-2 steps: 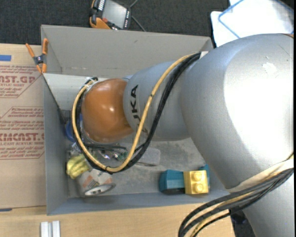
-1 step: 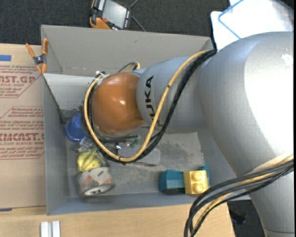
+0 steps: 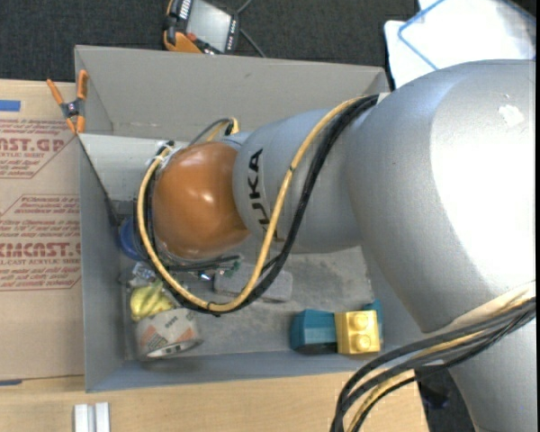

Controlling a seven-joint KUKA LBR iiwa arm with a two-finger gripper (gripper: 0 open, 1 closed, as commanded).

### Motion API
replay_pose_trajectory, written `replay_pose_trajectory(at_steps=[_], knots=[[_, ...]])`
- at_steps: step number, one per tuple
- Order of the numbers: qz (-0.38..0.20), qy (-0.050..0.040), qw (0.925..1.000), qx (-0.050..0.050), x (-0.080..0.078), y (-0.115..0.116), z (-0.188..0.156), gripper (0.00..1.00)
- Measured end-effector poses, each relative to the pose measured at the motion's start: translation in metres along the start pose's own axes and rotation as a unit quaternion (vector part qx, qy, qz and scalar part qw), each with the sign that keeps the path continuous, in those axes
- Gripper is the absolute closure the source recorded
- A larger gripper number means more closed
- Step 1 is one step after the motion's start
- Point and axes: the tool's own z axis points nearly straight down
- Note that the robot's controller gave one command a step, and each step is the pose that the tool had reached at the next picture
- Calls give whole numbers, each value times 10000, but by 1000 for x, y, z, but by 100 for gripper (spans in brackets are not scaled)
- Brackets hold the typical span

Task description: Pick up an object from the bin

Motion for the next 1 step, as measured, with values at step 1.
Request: replay_pose_trajectory(at_steps=[1], knots=[[214, 8, 9998, -12, 2, -5, -2, 100]])
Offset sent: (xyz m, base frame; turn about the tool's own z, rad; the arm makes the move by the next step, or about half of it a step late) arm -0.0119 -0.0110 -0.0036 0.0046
